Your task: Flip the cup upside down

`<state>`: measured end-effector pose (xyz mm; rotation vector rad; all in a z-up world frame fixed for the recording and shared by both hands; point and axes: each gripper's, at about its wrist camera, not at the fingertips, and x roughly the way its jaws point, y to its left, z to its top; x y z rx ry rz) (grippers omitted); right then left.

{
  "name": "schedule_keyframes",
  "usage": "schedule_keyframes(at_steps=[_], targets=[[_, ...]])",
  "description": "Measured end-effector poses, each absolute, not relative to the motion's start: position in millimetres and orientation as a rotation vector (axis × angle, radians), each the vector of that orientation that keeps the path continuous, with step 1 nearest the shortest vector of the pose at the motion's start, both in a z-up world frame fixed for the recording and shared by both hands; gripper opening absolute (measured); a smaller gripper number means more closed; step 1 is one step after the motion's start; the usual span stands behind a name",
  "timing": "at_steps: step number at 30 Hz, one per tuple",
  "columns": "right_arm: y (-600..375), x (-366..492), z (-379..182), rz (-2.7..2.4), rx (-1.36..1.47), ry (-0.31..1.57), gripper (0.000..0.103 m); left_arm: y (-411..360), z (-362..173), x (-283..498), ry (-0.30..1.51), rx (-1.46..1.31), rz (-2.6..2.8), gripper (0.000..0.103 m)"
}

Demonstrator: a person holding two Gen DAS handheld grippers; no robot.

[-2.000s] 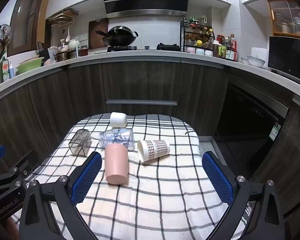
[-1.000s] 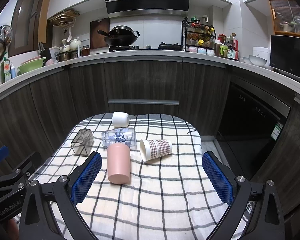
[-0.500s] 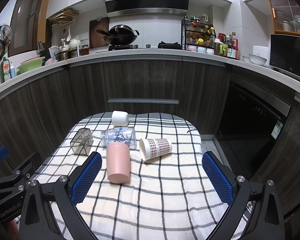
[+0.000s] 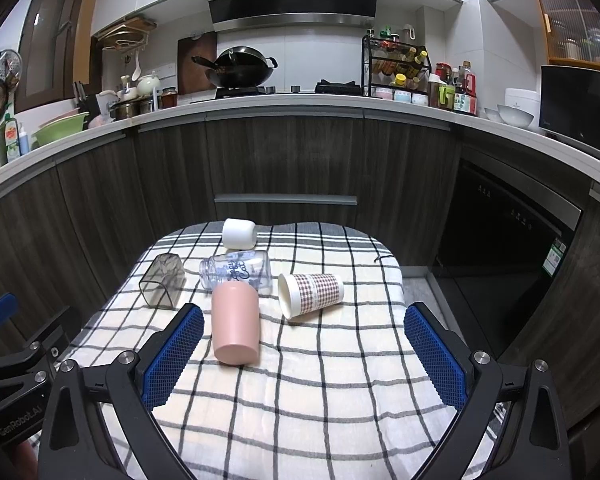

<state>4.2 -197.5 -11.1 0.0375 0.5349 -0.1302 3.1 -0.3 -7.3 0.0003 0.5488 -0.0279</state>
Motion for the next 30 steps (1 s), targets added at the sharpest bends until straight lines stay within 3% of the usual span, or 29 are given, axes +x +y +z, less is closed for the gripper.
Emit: schedule_keyframes(at_steps=[30], targets=[[-197.3,5.8,-15.1,-0.127,0.035,0.546,0.101,1.6,-16.4,8.3,0.570,-0.001,-0.023,0.103]])
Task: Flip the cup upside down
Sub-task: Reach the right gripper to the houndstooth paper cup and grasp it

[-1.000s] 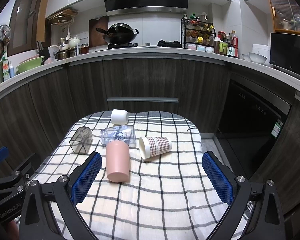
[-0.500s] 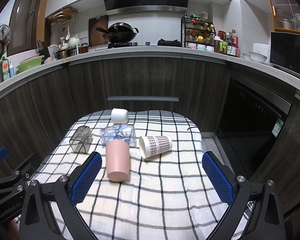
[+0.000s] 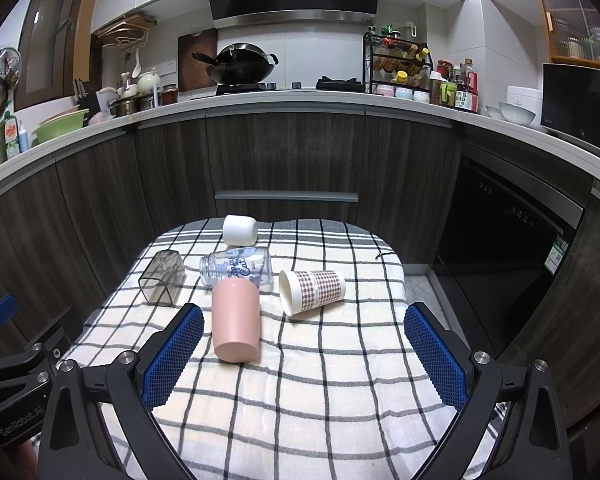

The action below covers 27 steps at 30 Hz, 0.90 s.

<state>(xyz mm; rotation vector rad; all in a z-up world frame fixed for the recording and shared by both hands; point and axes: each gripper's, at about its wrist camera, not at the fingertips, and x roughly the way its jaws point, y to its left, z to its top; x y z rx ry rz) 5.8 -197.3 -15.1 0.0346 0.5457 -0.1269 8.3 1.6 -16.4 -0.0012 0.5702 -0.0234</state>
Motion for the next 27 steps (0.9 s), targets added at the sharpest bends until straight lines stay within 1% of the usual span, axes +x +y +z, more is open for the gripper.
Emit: schedule_keyframes(at_steps=[10,17,23,27], targets=[[-194,20,-18,-0.131,0.024,0.572,0.101,0,-22,24,0.592,-0.001,-0.019,0.103],[-200,50,-17,-0.144,0.026,0.602,0.101,-6,-19,50,0.586,-0.007,-0.014,0.103],[-222,94,-21,-0.152,0.102,0.677,0.101,-13,-13,87,0.570,-0.003,-0.026,0.103],[-242,129,-34,-0.161,0.212,0.756,0.101,-17,-9,120,0.568,0.006,-0.040,0.103]])
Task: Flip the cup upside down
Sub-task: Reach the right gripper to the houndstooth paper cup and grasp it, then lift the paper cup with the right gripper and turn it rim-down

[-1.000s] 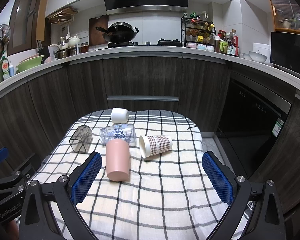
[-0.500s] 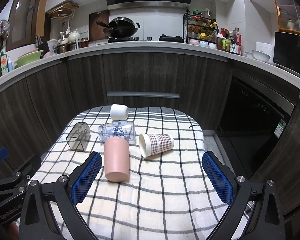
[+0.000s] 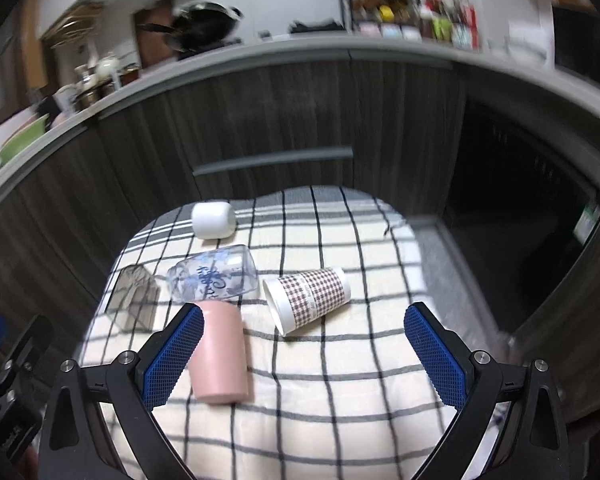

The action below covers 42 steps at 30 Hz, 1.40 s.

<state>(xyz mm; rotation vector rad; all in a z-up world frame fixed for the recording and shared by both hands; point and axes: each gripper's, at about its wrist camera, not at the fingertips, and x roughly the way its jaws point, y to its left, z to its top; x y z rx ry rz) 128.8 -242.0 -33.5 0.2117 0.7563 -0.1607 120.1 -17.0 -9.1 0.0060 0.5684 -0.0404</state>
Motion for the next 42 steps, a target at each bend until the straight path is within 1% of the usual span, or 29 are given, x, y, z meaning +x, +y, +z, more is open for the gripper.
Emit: schedule_keyframes(at_steps=[10,16,21,27,29,30,31,32,33,36,42], targets=[[-292,214,-101,-0.202,0.610,1.019,0.101,-28,-10,215,0.615,0.059,-0.102,0.103],[-300,249,-123,-0.245,0.753,1.096,0.101,-39,-14,259,0.622,0.137,-0.158,0.103],[-299,266,-141,-0.284,0.858,1.144,0.101,-29,-17,287,0.640,0.082,-0.174,0.103],[-297,277,-161,-0.328,0.920,1.179,0.100,-25,-30,301,0.661,0.076,-0.169,0.103],[-295,281,-168,-0.332,0.934,1.193,0.096,-22,-34,303,0.665,0.070,-0.164,0.103],[-294,281,-171,-0.337,0.940,1.198,0.091,-20,-35,304,0.668,0.066,-0.161,0.103],[-294,284,-175,-0.337,0.950,1.203,0.084,-19,-37,305,0.673,0.062,-0.158,0.103],[-294,285,-179,-0.337,0.956,1.208,0.080,-17,-38,306,0.676,0.060,-0.157,0.103],[-293,285,-182,-0.336,0.961,1.213,0.073,-16,-39,307,0.680,0.058,-0.156,0.103],[-291,285,-188,-0.328,0.972,1.217,0.071,-16,-40,305,0.681,0.057,-0.161,0.103],[-289,281,-176,-0.298,0.946,1.197,0.070,-16,-31,296,0.670,0.055,-0.174,0.103]])
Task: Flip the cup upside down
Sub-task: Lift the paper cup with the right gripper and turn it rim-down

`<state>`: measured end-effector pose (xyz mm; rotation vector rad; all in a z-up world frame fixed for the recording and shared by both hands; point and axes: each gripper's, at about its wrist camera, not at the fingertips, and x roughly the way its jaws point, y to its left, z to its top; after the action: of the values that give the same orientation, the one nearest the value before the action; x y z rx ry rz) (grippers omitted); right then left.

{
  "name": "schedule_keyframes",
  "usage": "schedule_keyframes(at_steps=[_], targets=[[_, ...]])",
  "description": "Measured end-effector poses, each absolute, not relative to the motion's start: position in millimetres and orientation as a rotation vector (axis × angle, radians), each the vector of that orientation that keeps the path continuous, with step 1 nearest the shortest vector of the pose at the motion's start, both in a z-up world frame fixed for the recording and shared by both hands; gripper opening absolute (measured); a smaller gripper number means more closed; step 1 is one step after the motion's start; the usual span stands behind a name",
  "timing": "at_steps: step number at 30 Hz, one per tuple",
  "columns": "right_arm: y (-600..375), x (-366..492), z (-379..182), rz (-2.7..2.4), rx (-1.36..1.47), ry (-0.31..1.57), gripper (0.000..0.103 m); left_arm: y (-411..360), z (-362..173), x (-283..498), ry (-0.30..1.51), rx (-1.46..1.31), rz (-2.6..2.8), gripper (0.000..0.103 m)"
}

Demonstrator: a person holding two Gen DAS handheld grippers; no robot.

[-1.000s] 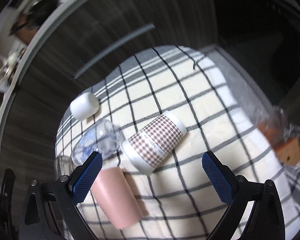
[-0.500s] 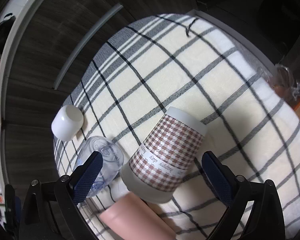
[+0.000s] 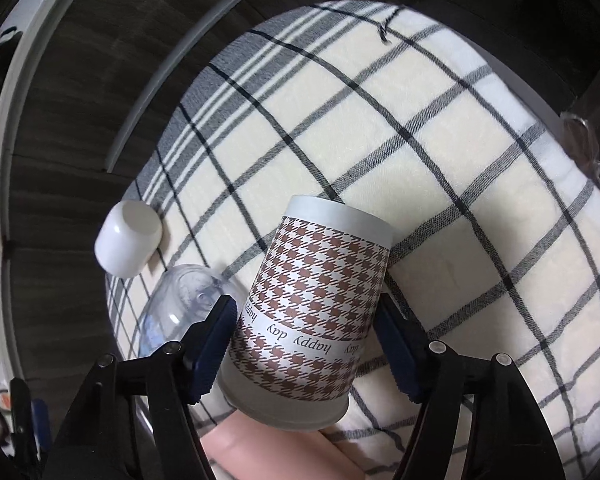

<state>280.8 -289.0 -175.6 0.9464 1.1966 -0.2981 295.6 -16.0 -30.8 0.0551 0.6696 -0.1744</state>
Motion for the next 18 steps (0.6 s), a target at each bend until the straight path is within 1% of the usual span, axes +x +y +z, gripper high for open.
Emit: schedule_keyframes(at_steps=[6,10,18], targets=[[-284,263,-148,-0.257,0.890,1.187,0.070,-13,-11,265,0.648,0.062,-0.181,0.103],[-269,248,-129,-0.201,0.810,1.204,0.070,2,-1,233,0.643,0.031,-0.141,0.103],[-217,212,-94,-0.049,0.591,1.239,0.070,33,1,171,0.709,0.042,-0.084,0.103]])
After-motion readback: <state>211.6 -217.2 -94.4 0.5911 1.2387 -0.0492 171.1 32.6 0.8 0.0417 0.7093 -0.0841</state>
